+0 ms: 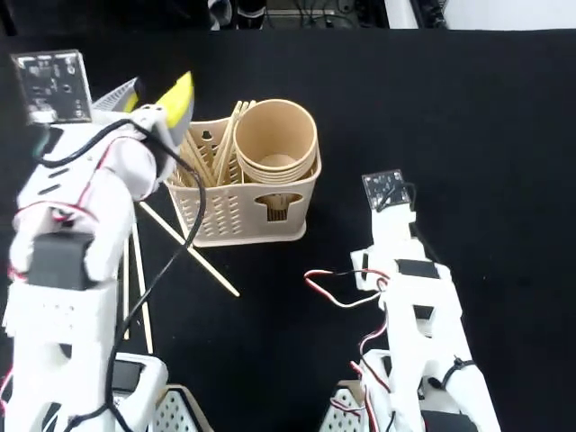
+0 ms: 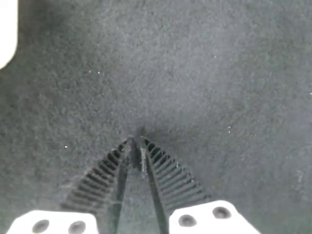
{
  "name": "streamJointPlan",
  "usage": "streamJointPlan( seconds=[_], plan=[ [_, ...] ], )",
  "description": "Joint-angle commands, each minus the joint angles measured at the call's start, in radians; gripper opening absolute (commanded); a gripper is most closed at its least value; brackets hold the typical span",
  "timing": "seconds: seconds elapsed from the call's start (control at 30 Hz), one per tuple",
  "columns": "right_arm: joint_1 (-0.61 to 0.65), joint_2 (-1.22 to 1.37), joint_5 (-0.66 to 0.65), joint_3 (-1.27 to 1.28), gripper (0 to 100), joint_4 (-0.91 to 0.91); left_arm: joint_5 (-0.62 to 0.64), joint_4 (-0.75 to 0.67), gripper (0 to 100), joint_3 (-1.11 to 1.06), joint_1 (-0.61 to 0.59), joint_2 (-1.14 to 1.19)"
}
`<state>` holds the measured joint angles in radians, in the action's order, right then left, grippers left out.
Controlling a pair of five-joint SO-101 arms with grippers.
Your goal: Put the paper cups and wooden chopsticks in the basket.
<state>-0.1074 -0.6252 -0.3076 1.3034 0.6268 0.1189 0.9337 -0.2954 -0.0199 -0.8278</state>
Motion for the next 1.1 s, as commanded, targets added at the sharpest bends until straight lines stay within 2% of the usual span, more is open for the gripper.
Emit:
streamJointPlan(
  seconds=[0.0, 0.17, 0.37, 0.67, 0.87, 1.07],
  plan=[
    [0.005, -0.004, -0.006, -0.01, 1.2, 0.002, -0.032, 0.287, 23, 0.259, -0.137, 0.068],
    [0.005, -0.004, -0.006, -0.01, 1.2, 0.0, -0.12, 0.552, 23, 0.449, -0.326, 0.367],
    [0.005, -0.004, -0.006, -0.01, 1.2, 0.0, -0.14, 0.603, 23, 0.53, -0.466, 0.766],
    [0.005, -0.004, -0.006, -0.01, 1.2, 0.0, -0.152, 0.601, 23, 0.702, -0.406, 1.261],
    [0.005, -0.004, -0.006, -0.01, 1.2, 0.0, -0.307, 0.543, 23, 0.889, -0.369, 1.521],
    [0.005, -0.004, -0.006, -0.01, 1.2, 0.0, -0.385, 0.548, 23, 1.09, -0.378, 1.741]
  ],
)
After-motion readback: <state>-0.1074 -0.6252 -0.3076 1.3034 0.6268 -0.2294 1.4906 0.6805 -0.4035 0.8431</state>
